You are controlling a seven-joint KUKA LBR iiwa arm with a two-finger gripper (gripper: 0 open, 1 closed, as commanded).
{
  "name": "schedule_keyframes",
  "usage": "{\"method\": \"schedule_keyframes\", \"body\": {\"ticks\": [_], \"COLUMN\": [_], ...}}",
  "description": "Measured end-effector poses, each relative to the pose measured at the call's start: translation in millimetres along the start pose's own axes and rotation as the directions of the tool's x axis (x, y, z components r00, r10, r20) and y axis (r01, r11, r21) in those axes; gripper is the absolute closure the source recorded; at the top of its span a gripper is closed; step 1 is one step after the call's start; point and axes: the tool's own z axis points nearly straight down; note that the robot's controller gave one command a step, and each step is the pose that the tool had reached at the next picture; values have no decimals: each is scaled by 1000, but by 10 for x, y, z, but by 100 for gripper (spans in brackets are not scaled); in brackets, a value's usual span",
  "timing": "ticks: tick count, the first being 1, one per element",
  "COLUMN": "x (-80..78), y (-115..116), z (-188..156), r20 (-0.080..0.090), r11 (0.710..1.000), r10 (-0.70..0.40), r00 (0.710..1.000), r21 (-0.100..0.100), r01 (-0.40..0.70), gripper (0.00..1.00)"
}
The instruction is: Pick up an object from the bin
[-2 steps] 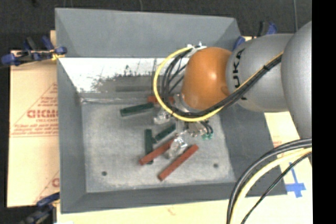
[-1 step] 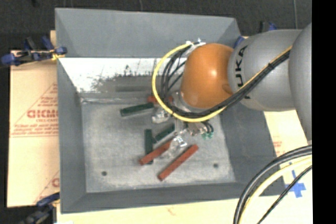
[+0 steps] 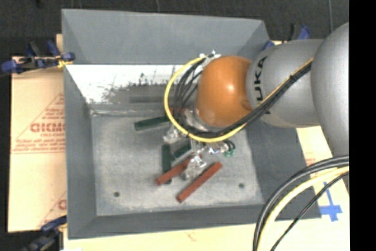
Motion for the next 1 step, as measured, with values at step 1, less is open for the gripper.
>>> {"method": "schedule_keyframes", "body": {"ticks": [1], "x": [-91], "y": [-52], "z": [78], "r20": [-10], "r11": [999], "r10": [-54], "r00": [999], "r21": [-4], "r01": [54], "gripper": [100]}}
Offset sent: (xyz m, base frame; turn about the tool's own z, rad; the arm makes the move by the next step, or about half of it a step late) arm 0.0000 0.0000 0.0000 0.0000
